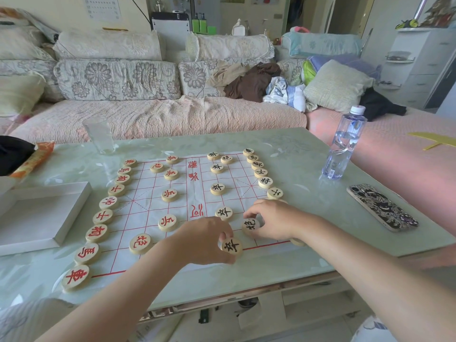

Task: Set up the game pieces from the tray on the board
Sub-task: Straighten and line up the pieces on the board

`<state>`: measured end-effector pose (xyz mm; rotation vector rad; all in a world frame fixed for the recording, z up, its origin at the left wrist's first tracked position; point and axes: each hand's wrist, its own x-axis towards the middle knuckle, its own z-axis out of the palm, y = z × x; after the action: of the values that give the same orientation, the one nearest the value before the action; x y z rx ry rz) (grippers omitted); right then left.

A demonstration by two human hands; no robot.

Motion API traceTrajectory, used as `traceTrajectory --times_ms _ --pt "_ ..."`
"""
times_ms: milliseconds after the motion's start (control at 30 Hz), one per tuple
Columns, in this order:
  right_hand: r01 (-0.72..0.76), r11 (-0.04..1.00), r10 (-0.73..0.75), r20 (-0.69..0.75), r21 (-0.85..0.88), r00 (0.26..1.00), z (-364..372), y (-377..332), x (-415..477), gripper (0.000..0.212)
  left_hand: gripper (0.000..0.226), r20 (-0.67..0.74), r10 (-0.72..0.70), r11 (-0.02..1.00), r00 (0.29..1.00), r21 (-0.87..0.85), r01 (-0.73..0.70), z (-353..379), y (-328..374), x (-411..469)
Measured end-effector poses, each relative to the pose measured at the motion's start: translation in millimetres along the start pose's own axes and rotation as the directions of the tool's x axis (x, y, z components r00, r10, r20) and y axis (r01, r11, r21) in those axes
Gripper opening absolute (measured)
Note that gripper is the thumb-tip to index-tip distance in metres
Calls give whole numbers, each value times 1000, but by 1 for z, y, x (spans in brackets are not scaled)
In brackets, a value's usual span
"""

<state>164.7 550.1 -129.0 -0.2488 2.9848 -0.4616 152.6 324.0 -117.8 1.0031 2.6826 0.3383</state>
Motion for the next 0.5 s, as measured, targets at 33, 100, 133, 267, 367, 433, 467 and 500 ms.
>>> traceTrajectory --times_ms 33,100,133,267,367,433,467,500 --pt "1 1000 -1 -1 -2 1000 0 0 1 45 47 1 0 1000 1000 1 0 0 0 0" --pt "2 1000 -2 -5 -8 1000 0 0 2 45 48 0 1 1000 1000 7 -1 0 1 0" --pt "3 1000 -3 -5 -8 1000 0 -1 1 46 48 1 2 1000 1000 8 -2 -1 1 0" --pt "-3 997 2 21 74 1000 -9 -5 -8 57 58 1 6 1000 1000 23 -6 -4 2 -2" --pt "-43 985 55 -65 169 996 -27 7 -16 55 59 -97 37 999 995 41 -33 -9 8 -1" --pt "-75 973 108 -146 218 983 -38 22 -25 44 51 -177 74 997 981 9 -74 -12 18 3" --pt "-88 968 129 -165 235 978 -41 30 -31 37 46 -215 88 995 973 -18 -94 -11 24 6" --pt "-102 965 145 -169 244 975 -43 38 -38 30 40 -248 94 993 964 -50 -109 -9 32 10"
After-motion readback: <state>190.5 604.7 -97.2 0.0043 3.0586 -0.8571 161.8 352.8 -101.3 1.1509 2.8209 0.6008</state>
